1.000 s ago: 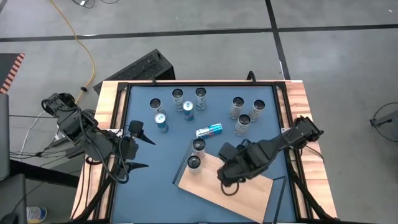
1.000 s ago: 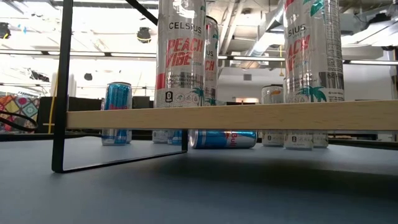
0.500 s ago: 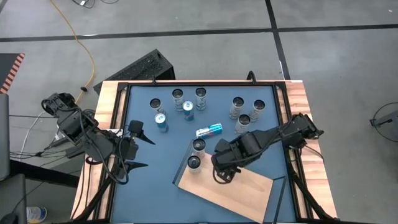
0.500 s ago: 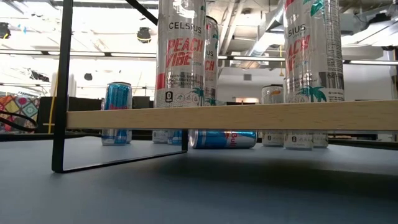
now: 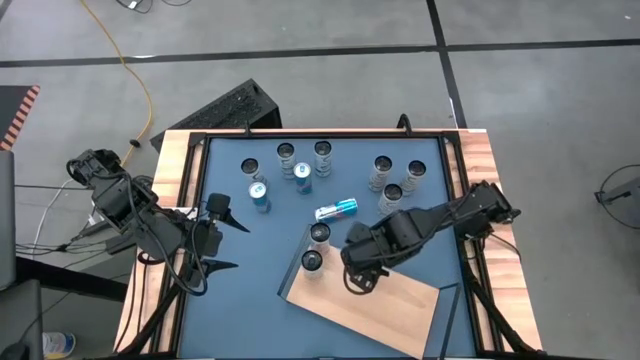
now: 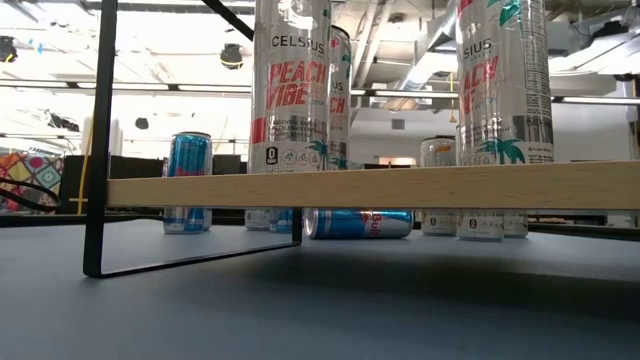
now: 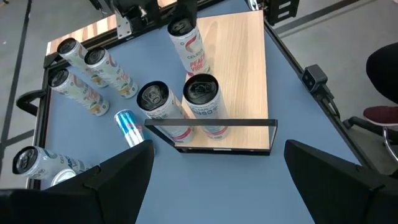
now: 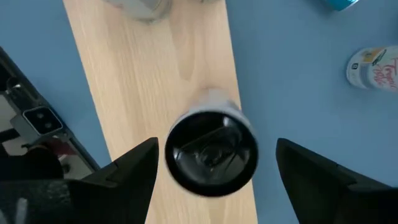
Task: Place canned beverage on shelf
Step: Put the white pink soda can aligned with the other white pink soda cans on the shelf
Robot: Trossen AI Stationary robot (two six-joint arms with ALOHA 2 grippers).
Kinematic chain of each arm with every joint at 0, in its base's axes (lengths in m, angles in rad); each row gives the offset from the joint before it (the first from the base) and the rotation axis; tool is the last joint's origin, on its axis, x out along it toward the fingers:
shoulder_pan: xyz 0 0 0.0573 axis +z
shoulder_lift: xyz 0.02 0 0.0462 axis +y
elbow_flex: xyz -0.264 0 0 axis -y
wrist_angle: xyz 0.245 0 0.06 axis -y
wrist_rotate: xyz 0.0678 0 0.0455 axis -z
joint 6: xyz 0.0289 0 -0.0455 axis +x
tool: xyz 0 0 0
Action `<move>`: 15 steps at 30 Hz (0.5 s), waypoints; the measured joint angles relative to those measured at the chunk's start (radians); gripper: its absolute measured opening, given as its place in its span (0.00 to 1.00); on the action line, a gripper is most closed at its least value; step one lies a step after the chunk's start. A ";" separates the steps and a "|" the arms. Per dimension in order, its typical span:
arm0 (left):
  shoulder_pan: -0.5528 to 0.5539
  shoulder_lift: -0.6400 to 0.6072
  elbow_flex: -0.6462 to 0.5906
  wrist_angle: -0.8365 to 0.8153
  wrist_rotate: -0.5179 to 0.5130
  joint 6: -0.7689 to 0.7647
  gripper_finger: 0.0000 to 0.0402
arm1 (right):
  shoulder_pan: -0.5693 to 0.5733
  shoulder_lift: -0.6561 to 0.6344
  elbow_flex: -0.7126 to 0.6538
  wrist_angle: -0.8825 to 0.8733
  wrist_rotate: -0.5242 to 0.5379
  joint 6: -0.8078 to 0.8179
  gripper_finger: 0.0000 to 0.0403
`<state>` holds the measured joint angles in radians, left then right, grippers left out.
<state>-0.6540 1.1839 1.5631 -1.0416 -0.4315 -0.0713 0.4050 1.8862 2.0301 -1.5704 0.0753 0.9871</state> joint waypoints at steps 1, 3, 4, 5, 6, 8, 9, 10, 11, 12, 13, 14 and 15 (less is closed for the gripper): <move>0.000 0.000 0.000 0.000 0.000 0.000 0.87 | 0.006 0.000 -0.007 0.000 0.001 0.007 0.76; 0.000 0.000 0.000 0.000 0.000 -0.001 0.87 | 0.015 0.000 -0.034 0.001 0.000 0.029 0.76; 0.000 0.000 0.000 0.000 0.000 -0.001 0.87 | 0.017 0.000 -0.058 0.000 -0.004 0.041 0.76; 0.000 0.000 0.000 0.000 0.000 -0.001 0.87 | 0.020 0.000 -0.082 0.000 -0.021 0.048 0.76; 0.000 0.000 0.000 0.000 0.000 -0.001 0.87 | 0.020 0.001 -0.105 -0.002 -0.047 0.049 0.76; 0.000 0.000 0.000 0.000 0.000 -0.001 0.87 | 0.017 0.001 -0.149 -0.001 -0.095 0.057 0.76; 0.000 0.000 0.000 0.000 0.000 -0.001 0.87 | 0.014 0.001 -0.163 -0.003 -0.108 0.061 0.76; 0.000 0.000 0.000 0.000 -0.001 -0.001 0.87 | 0.011 0.001 -0.176 -0.002 -0.119 0.062 0.76; 0.000 0.000 0.000 0.000 -0.001 -0.001 0.87 | 0.008 0.001 -0.185 -0.001 -0.128 0.062 0.76; 0.000 0.000 0.000 0.000 -0.002 -0.001 0.87 | 0.004 0.001 -0.188 -0.001 -0.131 0.062 0.76; 0.000 0.000 0.000 0.000 -0.002 -0.001 0.87 | 0.003 0.001 -0.188 -0.001 -0.130 0.061 0.76; 0.000 0.000 0.000 0.000 -0.003 -0.001 0.87 | 0.003 0.001 -0.188 0.001 -0.129 0.059 0.76; 0.000 0.000 0.000 0.000 -0.003 -0.001 0.87 | 0.003 0.000 -0.184 -0.001 -0.127 0.057 0.76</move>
<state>-0.6540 1.1839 1.5631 -1.0414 -0.4349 -0.0722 0.4080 1.8866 1.8459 -1.5718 -0.0520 1.0442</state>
